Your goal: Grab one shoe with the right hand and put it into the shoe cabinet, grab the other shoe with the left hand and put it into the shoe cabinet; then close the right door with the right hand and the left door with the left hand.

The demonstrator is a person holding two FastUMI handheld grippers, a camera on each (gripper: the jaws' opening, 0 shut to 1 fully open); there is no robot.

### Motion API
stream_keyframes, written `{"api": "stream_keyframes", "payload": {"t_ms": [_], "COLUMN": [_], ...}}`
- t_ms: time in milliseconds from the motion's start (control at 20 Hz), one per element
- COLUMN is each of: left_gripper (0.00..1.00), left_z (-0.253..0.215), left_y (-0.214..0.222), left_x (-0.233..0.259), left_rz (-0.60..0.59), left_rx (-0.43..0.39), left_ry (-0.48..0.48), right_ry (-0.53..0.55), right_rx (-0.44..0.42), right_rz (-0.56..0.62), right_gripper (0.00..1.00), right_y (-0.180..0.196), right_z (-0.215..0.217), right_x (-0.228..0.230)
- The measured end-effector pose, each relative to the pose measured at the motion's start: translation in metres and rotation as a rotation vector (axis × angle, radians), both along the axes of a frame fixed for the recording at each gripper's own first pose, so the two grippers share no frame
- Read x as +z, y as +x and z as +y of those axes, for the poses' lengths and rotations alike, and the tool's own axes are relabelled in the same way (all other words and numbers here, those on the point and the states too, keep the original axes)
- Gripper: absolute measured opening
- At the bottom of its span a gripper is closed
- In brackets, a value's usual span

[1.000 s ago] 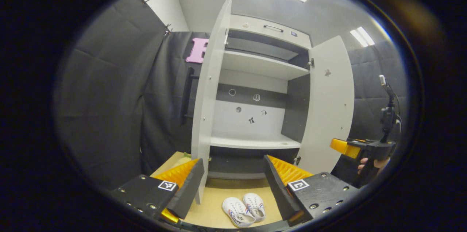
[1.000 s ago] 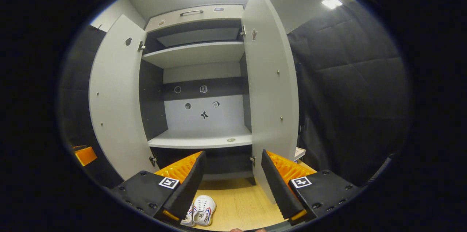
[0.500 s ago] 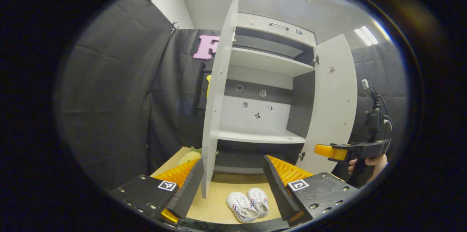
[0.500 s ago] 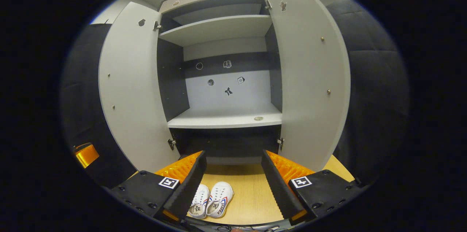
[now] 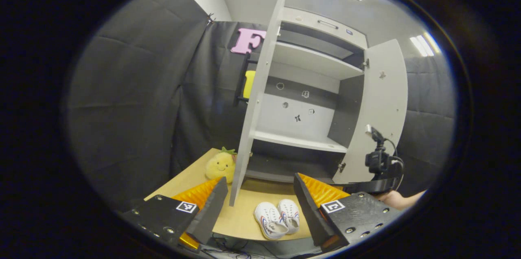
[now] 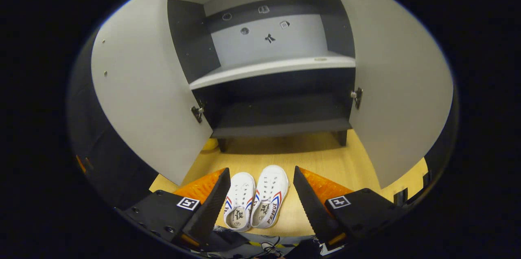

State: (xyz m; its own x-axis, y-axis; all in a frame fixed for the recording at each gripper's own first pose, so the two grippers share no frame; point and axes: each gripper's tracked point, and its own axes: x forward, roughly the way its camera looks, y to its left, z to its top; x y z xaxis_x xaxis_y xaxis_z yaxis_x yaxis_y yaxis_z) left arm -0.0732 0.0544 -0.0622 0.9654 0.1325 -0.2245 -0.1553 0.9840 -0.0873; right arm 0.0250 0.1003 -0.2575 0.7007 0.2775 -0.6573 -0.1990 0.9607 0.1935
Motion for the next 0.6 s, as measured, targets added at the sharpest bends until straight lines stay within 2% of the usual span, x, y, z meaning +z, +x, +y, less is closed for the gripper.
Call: {"api": "stream_keyframes", "payload": {"t_ms": [150,350,400,450,500,600], "left_gripper": [0.92,0.93,0.94,0.94,0.92,0.94], "left_z": [0.006,0.01,0.01,0.01,0.008,0.007], "left_y": [-0.009,-0.015,-0.016,-0.014,-0.013,-0.014], "left_x": [-0.011,-0.026,-0.031,-0.034,-0.036,-0.04], "left_rz": [0.03,0.073,0.082,0.093,0.103,0.117], "left_rx": [0.027,0.045,0.046,0.047,0.048,0.046], "left_ry": [0.0,-0.007,-0.006,-0.006,-0.007,-0.01], "right_ry": [-0.004,-0.099,-0.118,-0.129,-0.134,-0.14], "right_rx": [0.004,0.033,0.041,0.051,0.058,0.059], "right_rz": [0.097,0.147,0.155,0.172,0.196,0.232], "right_gripper": [0.98,0.96,0.94,0.77,0.76,0.76], "right_y": [-0.002,0.004,0.007,0.006,0.005,0.006], "right_z": [0.01,0.016,0.02,0.024,0.029,0.036], "right_x": [-0.041,-0.086,-0.096,-0.106,-0.116,-0.137]}}
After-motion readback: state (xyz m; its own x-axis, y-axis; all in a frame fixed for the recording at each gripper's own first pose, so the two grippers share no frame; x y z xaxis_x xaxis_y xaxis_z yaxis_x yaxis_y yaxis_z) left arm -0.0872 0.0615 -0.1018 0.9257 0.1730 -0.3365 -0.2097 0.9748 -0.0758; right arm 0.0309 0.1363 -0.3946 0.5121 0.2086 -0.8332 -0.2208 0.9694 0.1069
